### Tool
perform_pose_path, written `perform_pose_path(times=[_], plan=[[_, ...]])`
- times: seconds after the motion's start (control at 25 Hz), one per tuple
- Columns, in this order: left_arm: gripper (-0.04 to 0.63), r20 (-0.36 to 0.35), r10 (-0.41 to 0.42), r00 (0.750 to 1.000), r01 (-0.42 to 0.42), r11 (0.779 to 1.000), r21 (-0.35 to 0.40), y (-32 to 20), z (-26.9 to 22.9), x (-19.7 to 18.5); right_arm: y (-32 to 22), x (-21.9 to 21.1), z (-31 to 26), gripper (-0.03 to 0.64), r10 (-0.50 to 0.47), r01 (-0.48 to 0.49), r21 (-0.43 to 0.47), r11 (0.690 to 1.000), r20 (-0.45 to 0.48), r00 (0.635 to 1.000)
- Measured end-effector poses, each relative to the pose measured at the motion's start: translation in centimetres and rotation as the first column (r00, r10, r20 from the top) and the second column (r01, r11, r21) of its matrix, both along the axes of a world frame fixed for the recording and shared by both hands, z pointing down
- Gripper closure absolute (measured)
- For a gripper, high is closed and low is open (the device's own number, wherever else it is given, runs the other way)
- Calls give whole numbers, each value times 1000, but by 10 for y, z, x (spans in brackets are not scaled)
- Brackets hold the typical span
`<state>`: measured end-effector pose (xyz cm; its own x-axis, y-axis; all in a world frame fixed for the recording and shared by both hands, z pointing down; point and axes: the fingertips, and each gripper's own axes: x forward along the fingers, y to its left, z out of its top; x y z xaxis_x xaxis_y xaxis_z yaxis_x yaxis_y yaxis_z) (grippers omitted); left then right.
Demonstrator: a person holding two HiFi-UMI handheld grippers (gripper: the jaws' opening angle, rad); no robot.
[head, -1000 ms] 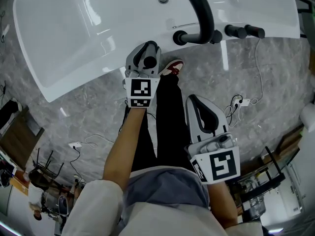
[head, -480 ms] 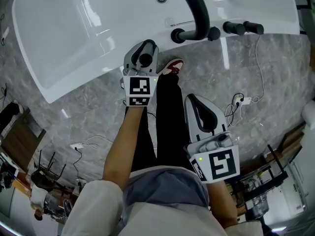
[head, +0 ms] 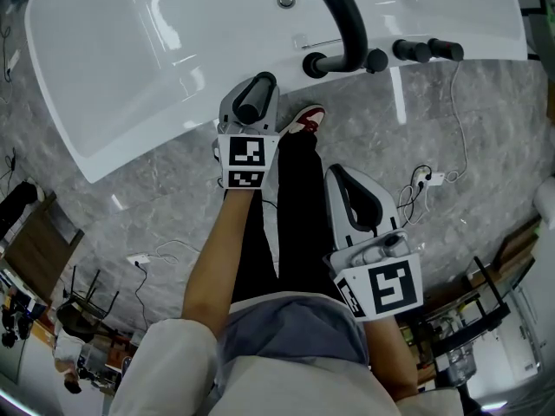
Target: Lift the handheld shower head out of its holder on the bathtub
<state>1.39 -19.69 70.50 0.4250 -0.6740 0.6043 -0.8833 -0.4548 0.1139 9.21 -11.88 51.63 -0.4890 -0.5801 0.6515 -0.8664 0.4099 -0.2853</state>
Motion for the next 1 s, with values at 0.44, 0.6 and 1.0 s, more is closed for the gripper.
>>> perform_pose_path(times=[0.44,0.6,1.0], plan=[[457,-6,-2,1000,2,1000,-6,1,-13,-4,-2,-1,-11,597,1,-1,20,1000,6,1000],[456,-8,4,1000,-4,1000,-8,2,-21,-5,-3,-3,-17,597,7,-8,34,999,11,1000],[457,-24,-3,1000,2,999,-41,8,-37,-12,-6,-5,-34,597,27,-28,63,998,18,999]])
